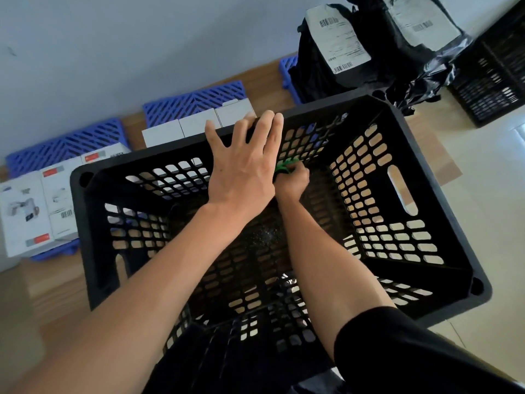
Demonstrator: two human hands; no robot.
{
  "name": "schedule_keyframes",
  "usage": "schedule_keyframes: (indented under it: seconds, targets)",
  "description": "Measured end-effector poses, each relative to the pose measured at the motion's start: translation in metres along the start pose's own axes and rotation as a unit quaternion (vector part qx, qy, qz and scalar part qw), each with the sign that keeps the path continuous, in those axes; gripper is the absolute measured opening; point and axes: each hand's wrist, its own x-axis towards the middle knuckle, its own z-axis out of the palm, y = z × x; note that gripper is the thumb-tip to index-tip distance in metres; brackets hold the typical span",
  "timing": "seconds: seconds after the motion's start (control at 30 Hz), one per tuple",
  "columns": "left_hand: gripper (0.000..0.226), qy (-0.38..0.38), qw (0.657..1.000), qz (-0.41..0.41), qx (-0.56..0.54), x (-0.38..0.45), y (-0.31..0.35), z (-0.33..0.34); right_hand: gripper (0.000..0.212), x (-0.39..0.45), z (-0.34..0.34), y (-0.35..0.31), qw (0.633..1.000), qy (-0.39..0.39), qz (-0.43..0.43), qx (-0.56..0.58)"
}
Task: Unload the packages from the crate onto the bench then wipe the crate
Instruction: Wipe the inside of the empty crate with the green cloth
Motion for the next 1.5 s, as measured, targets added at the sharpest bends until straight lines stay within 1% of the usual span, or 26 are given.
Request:
schedule_keyframes:
  seconds: [0.1, 0.17, 0.37, 0.43, 0.5, 0.6, 0.7, 0.77, 0.83, 0.9, 0.97, 1.0, 1.13, 1.2, 1.27, 1.33, 1.4, 1.5]
  targets:
    - [0.085, 0.004, 1.0, -0.004, -0.005, 0.001, -0.001, 0.001, 0.032, 0.004, -0.005, -0.001, 1.0, -0.012, 0.018, 0.01]
    - [0.089, 0.0, 1.0, -0.004, -0.008, 0.001, 0.001, 0.0, 0.03, 0.002, -0.013, -0.002, 0.999, -0.007, 0.026, 0.037]
    - [0.09, -0.005, 1.0, -0.008, -0.015, 0.001, 0.001, -0.001, 0.026, -0.013, -0.038, -0.027, 0.981, 0.049, 0.039, 0.182]
    - [0.09, -0.005, 1.0, -0.005, -0.022, 0.0, 0.001, -0.002, 0.024, -0.016, -0.051, -0.042, 0.973, 0.068, 0.019, 0.22]
    - [0.089, -0.003, 1.0, -0.005, -0.029, -0.001, 0.0, -0.003, 0.021, -0.02, -0.065, -0.06, 0.97, 0.085, -0.005, 0.229]
    - [0.087, 0.001, 0.999, -0.008, -0.041, -0.002, 0.001, -0.004, 0.024, -0.032, -0.085, -0.085, 0.958, 0.088, -0.04, 0.27]
    - [0.088, 0.0, 0.999, -0.008, -0.044, -0.002, 0.002, -0.004, 0.019, -0.04, -0.101, -0.106, 0.942, 0.112, -0.099, 0.302]
    - [0.09, 0.0, 0.999, -0.01, -0.036, -0.002, 0.003, -0.003, 0.016, -0.04, -0.108, -0.12, 0.929, 0.136, -0.145, 0.312]
    - [0.091, 0.004, 0.999, -0.012, -0.033, -0.002, 0.003, -0.002, 0.017, -0.038, -0.109, -0.124, 0.927, 0.159, -0.168, 0.294]
    - [0.088, 0.015, 0.999, -0.014, -0.043, -0.002, 0.003, 0.0, 0.019, -0.036, -0.101, -0.111, 0.94, 0.155, -0.152, 0.263]
    - [0.086, 0.028, 0.998, -0.017, -0.046, -0.002, 0.003, 0.002, 0.024, -0.032, -0.088, -0.086, 0.958, 0.117, -0.112, 0.236]
    - [0.086, 0.033, 0.998, -0.017, -0.045, -0.002, 0.003, 0.003, 0.027, -0.029, -0.081, -0.075, 0.965, 0.11, -0.098, 0.218]
    - [0.085, 0.049, 0.998, -0.021, -0.044, -0.001, 0.003, 0.008, 0.04, -0.013, -0.055, -0.059, 0.964, 0.152, -0.108, 0.191]
    - [0.084, 0.06, 0.997, -0.031, -0.047, -0.002, 0.005, 0.01, 0.042, -0.001, -0.042, -0.048, 0.971, 0.145, -0.069, 0.179]
    - [0.083, 0.074, 0.995, -0.041, -0.05, -0.002, 0.008, 0.012, 0.038, 0.009, -0.034, -0.032, 0.98, 0.118, -0.017, 0.159]
    - [0.08, 0.083, 0.994, -0.047, -0.052, -0.001, 0.009, 0.014, 0.031, 0.02, -0.027, -0.013, 0.992, 0.07, 0.012, 0.102]
    - [0.078, 0.087, 0.994, -0.05, -0.048, -0.001, 0.01, 0.015, 0.029, 0.031, -0.024, 0.0, 0.997, 0.02, 0.038, 0.06]
    - [0.077, 0.085, 0.994, -0.054, -0.041, 0.001, 0.012, 0.014, 0.029, 0.043, -0.024, -0.003, 0.993, -0.017, 0.09, 0.068]
